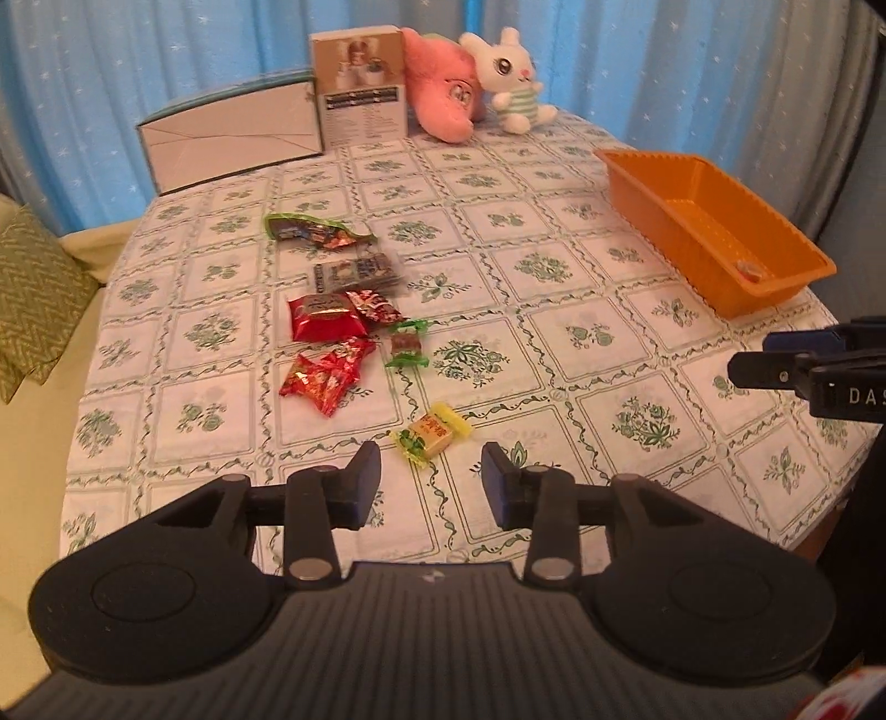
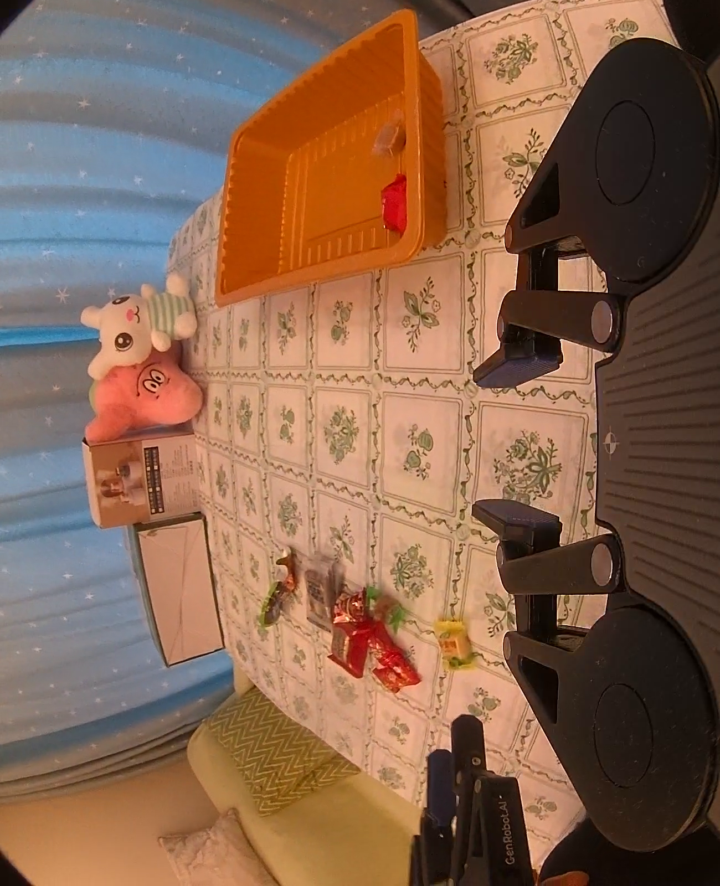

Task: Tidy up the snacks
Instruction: 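Move both tools back from the tray toward the candy pile, then grasp the yellow square candy with the left tool while the right tool grasps the green-wrapped candy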

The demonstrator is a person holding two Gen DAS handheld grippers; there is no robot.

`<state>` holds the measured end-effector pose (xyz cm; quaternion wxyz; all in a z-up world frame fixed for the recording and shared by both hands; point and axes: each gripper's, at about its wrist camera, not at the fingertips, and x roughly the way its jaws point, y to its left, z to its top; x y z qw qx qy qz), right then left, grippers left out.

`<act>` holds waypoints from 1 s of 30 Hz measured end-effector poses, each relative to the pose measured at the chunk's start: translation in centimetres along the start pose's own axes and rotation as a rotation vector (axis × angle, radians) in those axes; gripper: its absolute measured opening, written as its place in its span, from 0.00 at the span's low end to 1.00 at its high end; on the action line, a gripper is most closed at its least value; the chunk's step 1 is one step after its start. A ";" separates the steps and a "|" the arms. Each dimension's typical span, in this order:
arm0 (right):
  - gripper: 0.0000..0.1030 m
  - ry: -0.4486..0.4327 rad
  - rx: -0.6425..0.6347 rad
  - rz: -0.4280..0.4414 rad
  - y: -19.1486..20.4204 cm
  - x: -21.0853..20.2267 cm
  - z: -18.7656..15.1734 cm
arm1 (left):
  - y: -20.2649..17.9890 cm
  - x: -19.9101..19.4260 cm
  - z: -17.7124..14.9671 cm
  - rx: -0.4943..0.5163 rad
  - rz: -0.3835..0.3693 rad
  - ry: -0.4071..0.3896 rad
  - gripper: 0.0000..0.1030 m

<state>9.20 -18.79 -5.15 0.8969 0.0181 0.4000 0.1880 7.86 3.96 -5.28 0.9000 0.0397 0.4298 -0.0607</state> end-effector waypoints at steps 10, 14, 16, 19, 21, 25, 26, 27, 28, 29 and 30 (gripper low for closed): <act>0.44 0.027 -0.017 0.000 0.9 3.4 0.3 | 0.2 5.3 1.1 0.242 -0.057 0.072 0.40; 0.44 0.039 -0.016 -0.005 1.0 4.7 0.5 | 0.6 7.2 1.0 0.274 -0.083 0.092 0.40; 0.44 0.044 -0.013 -0.006 1.0 5.3 0.6 | 0.9 8.0 1.1 0.279 -0.095 0.101 0.39; 0.44 0.053 -0.013 -0.006 1.1 6.1 0.7 | 1.1 8.9 1.1 0.291 -0.118 0.105 0.33; 0.44 0.057 -0.013 -0.006 1.2 6.5 0.7 | 1.3 9.1 1.1 0.295 -0.142 0.093 0.30; 0.44 0.063 -0.016 -0.004 1.4 7.2 0.9 | 1.6 9.3 1.4 0.260 -0.174 0.112 0.18; 0.44 0.063 -0.017 -0.003 1.5 7.3 1.0 | 1.7 9.2 1.4 0.248 -0.167 0.118 0.17; 0.44 0.062 -0.017 -0.002 1.6 7.5 1.0 | 1.7 9.1 1.4 0.239 -0.160 0.119 0.17; 0.44 0.061 -0.017 0.001 1.8 7.6 1.2 | 1.9 8.8 1.4 0.225 -0.151 0.111 0.17; 0.44 0.059 -0.017 0.006 2.0 7.8 1.3 | 2.2 8.5 1.5 0.202 -0.140 0.102 0.17; 0.44 0.058 -0.019 0.013 2.3 8.0 1.5 | 2.5 8.3 1.5 0.176 -0.127 0.094 0.17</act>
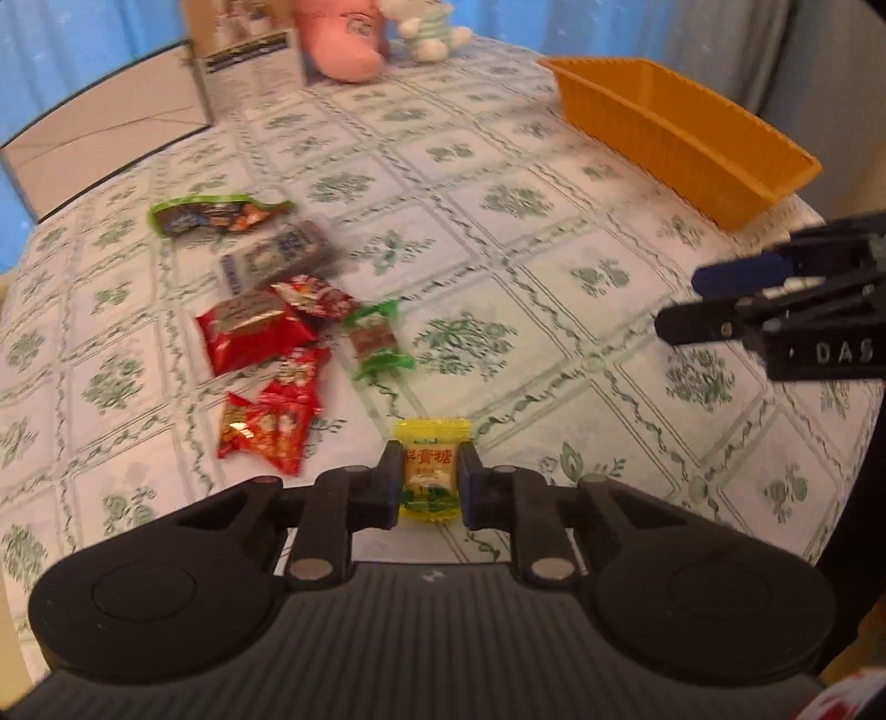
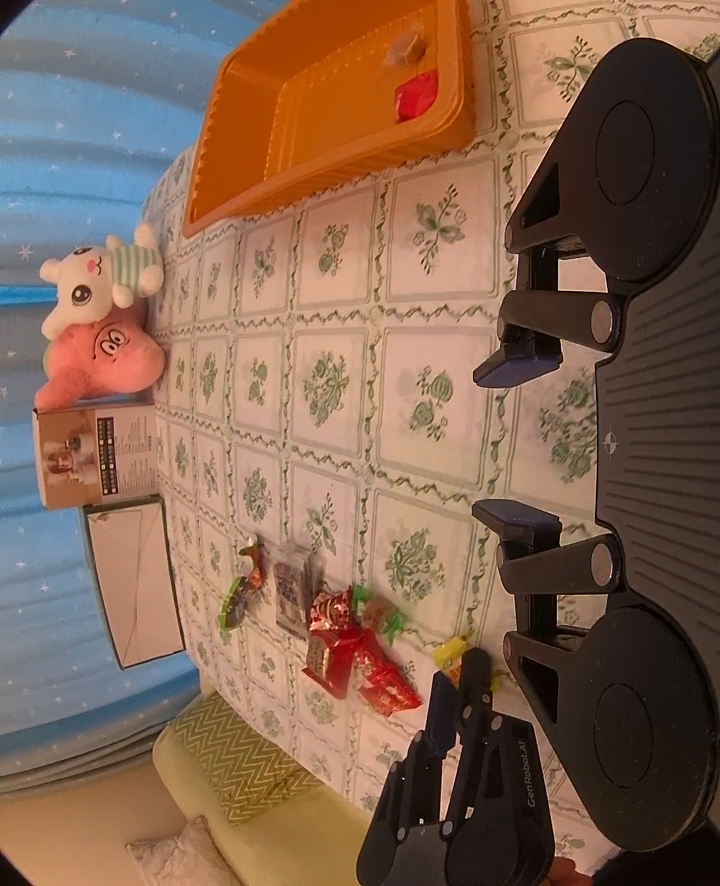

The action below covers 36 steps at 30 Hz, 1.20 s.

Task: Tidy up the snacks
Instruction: 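Grasp the yellow square candy with the left tool while the right tool grasps the green-wrapped candy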

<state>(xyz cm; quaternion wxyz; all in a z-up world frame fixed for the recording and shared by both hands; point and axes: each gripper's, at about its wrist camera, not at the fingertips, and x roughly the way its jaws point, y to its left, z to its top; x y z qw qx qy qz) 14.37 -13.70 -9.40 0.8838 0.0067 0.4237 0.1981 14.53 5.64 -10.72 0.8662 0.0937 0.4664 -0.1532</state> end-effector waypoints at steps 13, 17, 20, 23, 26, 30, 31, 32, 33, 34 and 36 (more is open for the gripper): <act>0.44 -0.032 -0.013 0.133 6.5 4.5 2.8 | 6.8 -4.6 -0.3 -0.294 0.175 -0.129 0.17; 0.43 -0.035 -0.001 0.127 7.9 6.6 3.6 | 8.1 -5.1 -0.3 -0.332 0.194 -0.147 0.17; 0.43 -0.049 0.004 0.113 8.7 7.8 4.2 | 8.5 -5.0 -0.2 -0.350 0.190 -0.153 0.17; 0.43 -0.048 -0.008 0.081 9.3 8.9 4.6 | 8.4 -4.8 -0.2 -0.355 0.178 -0.156 0.17; 0.41 -0.032 -0.044 0.039 9.8 9.8 4.6 | 8.2 -4.5 -0.1 -0.357 0.170 -0.157 0.17; 0.24 -0.024 -0.092 0.034 10.1 10.1 4.0 | 7.8 -4.4 -0.1 -0.365 0.157 -0.154 0.17; 0.23 -0.028 -0.096 0.035 10.0 10.0 3.8 | 7.6 -4.4 -0.1 -0.365 0.154 -0.153 0.17; 0.22 -0.029 -0.096 0.037 9.9 9.8 3.7 | 7.4 -4.4 -0.2 -0.363 0.153 -0.152 0.17; 0.22 -0.027 -0.094 0.040 9.7 9.5 3.6 | 7.2 -4.5 -0.1 -0.361 0.151 -0.151 0.17; 0.22 -0.028 -0.092 0.041 9.5 9.2 3.5 | 6.9 -4.5 -0.1 -0.358 0.149 -0.150 0.17; 0.22 -0.040 -0.095 0.032 9.0 8.2 3.3 | 6.2 -4.7 -0.1 -0.353 0.144 -0.148 0.17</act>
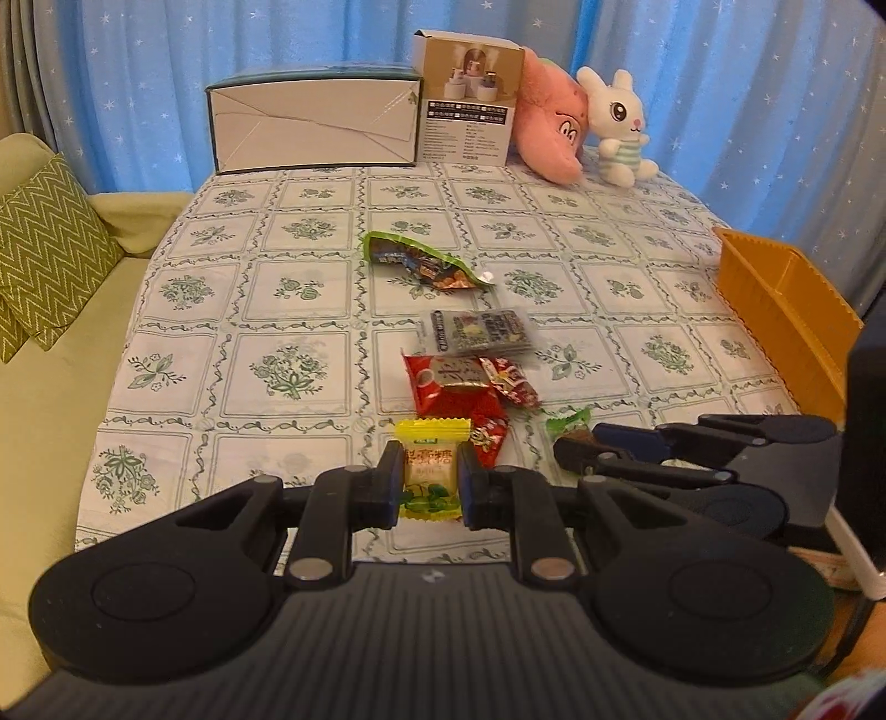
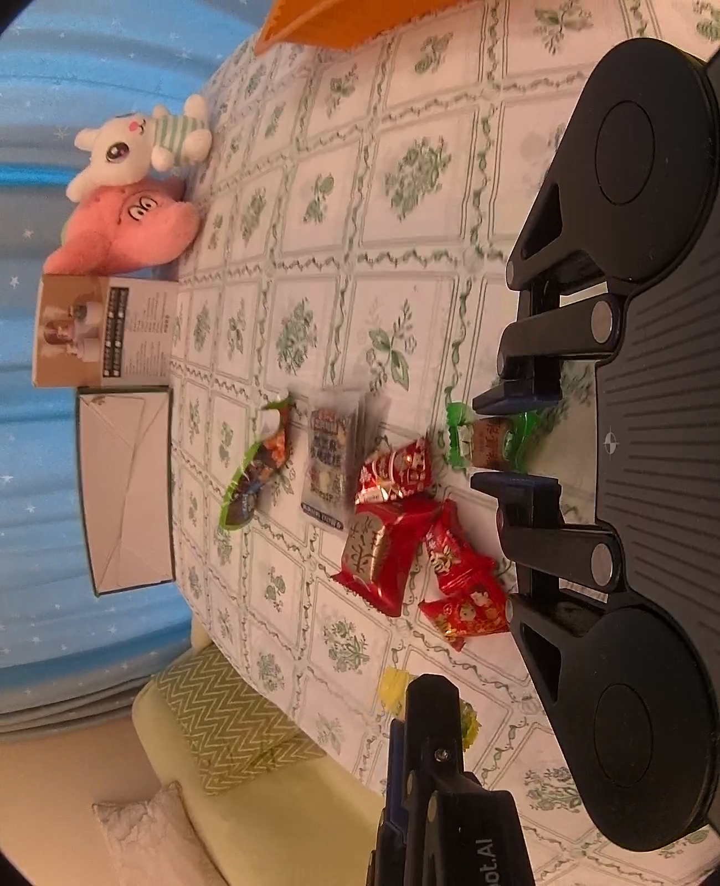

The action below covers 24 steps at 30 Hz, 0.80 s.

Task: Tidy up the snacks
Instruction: 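Grasp the yellow square candy with the left tool while the right tool grasps the green-wrapped candy, then carry both candies to the orange tray and open both tools to release them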

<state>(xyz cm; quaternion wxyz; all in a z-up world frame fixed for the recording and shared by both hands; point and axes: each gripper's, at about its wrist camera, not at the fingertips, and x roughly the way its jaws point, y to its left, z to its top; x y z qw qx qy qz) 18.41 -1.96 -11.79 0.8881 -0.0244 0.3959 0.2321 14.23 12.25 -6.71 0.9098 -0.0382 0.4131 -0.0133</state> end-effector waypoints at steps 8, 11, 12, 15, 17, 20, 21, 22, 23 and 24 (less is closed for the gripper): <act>0.22 -0.050 0.021 -0.040 -2.7 -5.6 -1.0 | -3.5 -1.9 -0.9 0.006 -0.018 0.004 0.17; 0.22 -0.072 0.019 -0.060 -3.7 -8.0 -1.5 | -5.1 -2.6 -1.4 0.003 -0.030 0.009 0.17; 0.22 -0.079 0.021 -0.066 -4.1 -8.8 -1.7 | -5.6 -2.8 -1.5 0.001 -0.035 0.010 0.17; 0.21 -0.094 0.030 -0.085 -5.2 -10.9 -2.4 | -7.3 -3.4 -1.9 0.001 -0.045 0.013 0.17; 0.21 -0.103 0.038 -0.096 -6.1 -12.3 -2.8 | -8.5 -3.8 -2.0 0.002 -0.051 0.013 0.17; 0.21 -0.117 0.050 -0.115 -7.4 -14.2 -3.4 | -10.0 -4.4 -2.1 -0.001 -0.067 0.006 0.17; 0.21 -0.121 0.057 -0.120 -7.8 -14.7 -3.6 | -10.5 -4.5 -2.0 -0.001 -0.073 0.003 0.17; 0.21 -0.127 0.063 -0.126 -8.3 -15.3 -3.8 | -10.9 -4.7 -2.0 0.000 -0.077 0.002 0.17; 0.21 -0.132 0.069 -0.133 -8.8 -15.8 -3.9 | -11.5 -4.8 -1.9 0.005 -0.082 0.001 0.17; 0.21 -0.137 0.076 -0.139 -9.2 -16.3 -4.1 | -12.0 -4.9 -1.9 0.010 -0.084 -0.001 0.17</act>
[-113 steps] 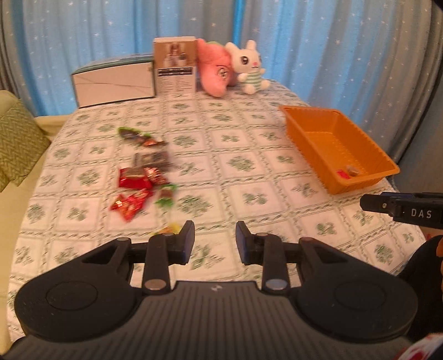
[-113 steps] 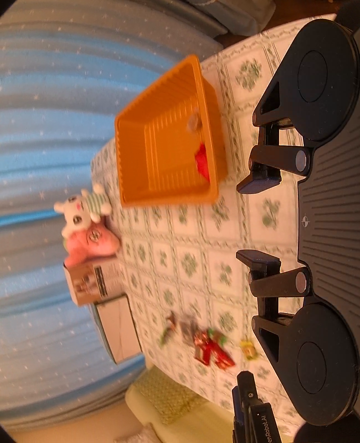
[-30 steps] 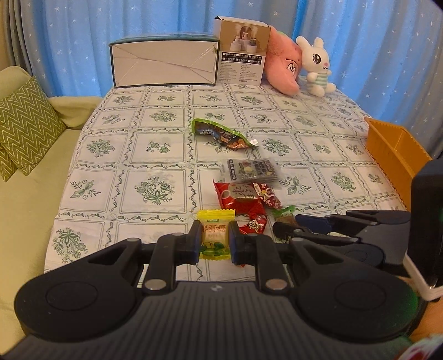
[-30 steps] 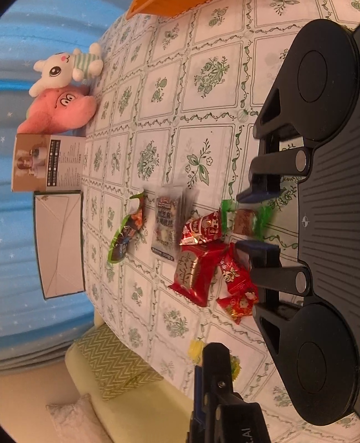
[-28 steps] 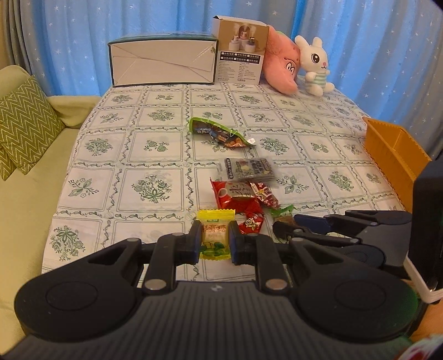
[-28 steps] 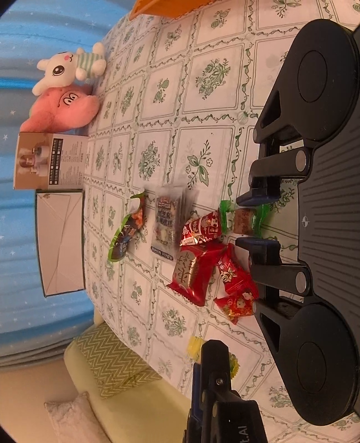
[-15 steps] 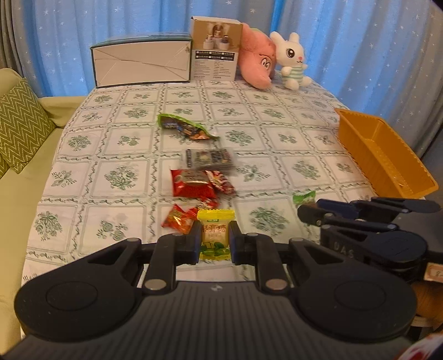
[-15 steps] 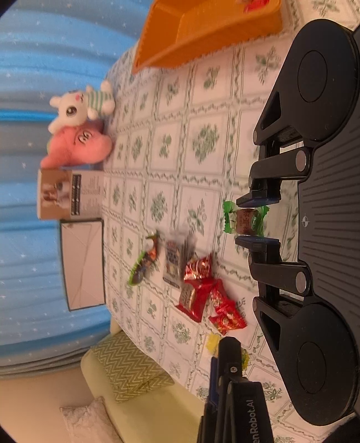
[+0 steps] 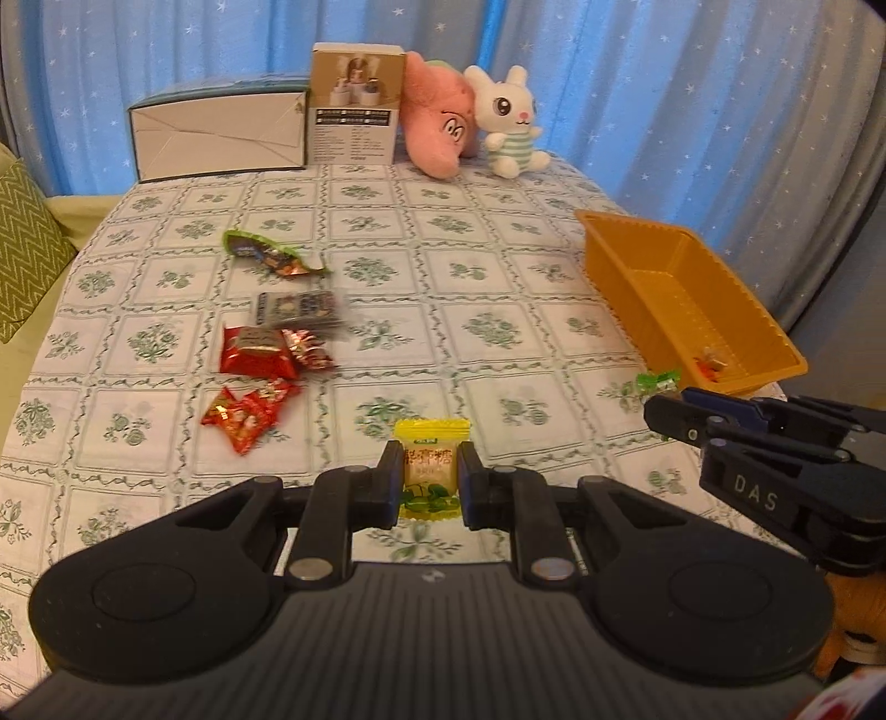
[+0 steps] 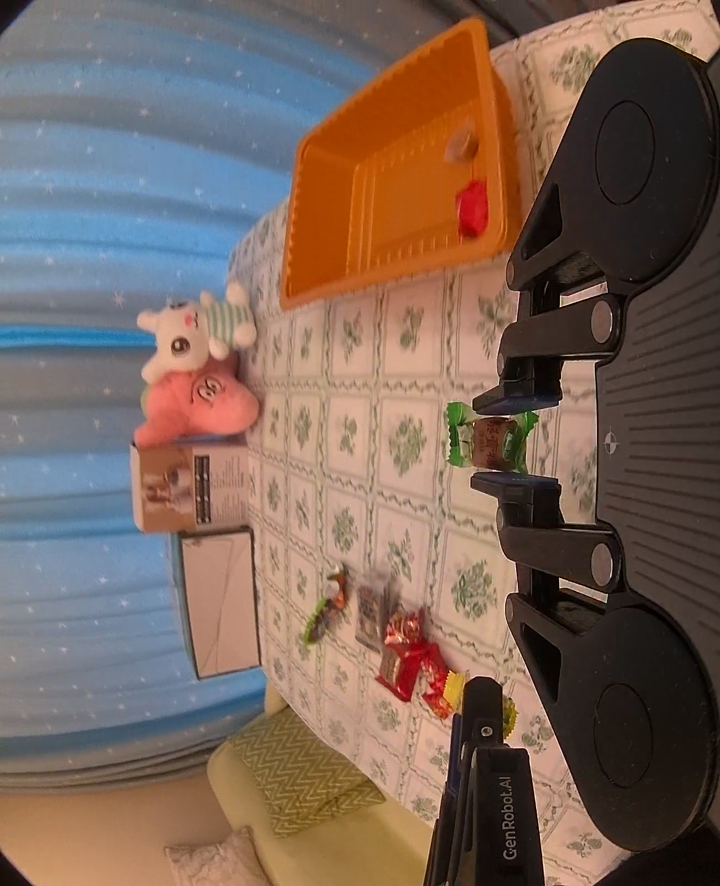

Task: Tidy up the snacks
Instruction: 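Carry both candies to the orange tray and open both tools to release them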

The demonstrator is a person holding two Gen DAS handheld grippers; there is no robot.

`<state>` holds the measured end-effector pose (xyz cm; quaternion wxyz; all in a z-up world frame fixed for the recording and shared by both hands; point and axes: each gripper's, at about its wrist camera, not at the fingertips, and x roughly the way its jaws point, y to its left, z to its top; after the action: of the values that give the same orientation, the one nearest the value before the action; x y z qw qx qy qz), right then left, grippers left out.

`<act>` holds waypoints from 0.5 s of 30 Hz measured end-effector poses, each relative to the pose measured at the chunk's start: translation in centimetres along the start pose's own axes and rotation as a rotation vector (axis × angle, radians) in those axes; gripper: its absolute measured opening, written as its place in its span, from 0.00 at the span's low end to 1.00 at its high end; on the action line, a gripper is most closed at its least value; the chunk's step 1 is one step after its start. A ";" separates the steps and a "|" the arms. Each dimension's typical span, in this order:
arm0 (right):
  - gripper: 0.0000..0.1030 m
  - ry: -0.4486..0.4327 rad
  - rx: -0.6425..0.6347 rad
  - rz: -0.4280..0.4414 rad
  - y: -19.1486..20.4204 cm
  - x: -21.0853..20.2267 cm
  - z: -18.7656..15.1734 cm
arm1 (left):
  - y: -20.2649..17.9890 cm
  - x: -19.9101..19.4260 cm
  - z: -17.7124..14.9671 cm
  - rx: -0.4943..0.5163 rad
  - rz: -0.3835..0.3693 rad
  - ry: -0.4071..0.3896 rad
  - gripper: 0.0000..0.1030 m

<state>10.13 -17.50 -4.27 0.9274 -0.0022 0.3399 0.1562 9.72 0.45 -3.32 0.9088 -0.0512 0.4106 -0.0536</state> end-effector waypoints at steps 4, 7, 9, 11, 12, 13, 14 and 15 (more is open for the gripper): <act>0.21 -0.018 0.027 -0.026 -2.0 -1.4 -0.1 | -2.1 0.0 0.4 0.021 -0.019 -0.001 0.17; 0.21 -0.031 0.043 -0.043 -3.5 -2.3 -0.2 | -3.7 0.0 0.8 0.041 -0.035 -0.003 0.17; 0.21 -0.038 0.056 -0.053 -4.4 -2.7 -0.2 | -4.8 0.1 1.1 0.058 -0.048 -0.004 0.17; 0.21 -0.043 0.070 -0.064 -5.3 -3.0 -0.2 | -5.9 0.3 1.5 0.074 -0.059 -0.005 0.17; 0.21 -0.046 0.079 -0.070 -5.8 -3.2 -0.2 | -6.4 0.4 1.6 0.083 -0.065 -0.005 0.17; 0.21 -0.049 0.087 -0.076 -6.4 -3.4 -0.2 | -7.0 0.5 1.8 0.091 -0.070 -0.005 0.17; 0.21 -0.051 0.095 -0.082 -6.9 -3.6 -0.2 | -7.5 0.6 1.9 0.098 -0.076 -0.005 0.17; 0.21 -0.053 0.102 -0.088 -7.4 -3.7 -0.2 | -8.0 0.7 2.1 0.103 -0.083 -0.005 0.17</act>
<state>9.49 -25.65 -2.83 0.9410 0.0344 0.3222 0.0978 11.31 -7.47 -1.39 0.9083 -0.0212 0.4025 -0.1121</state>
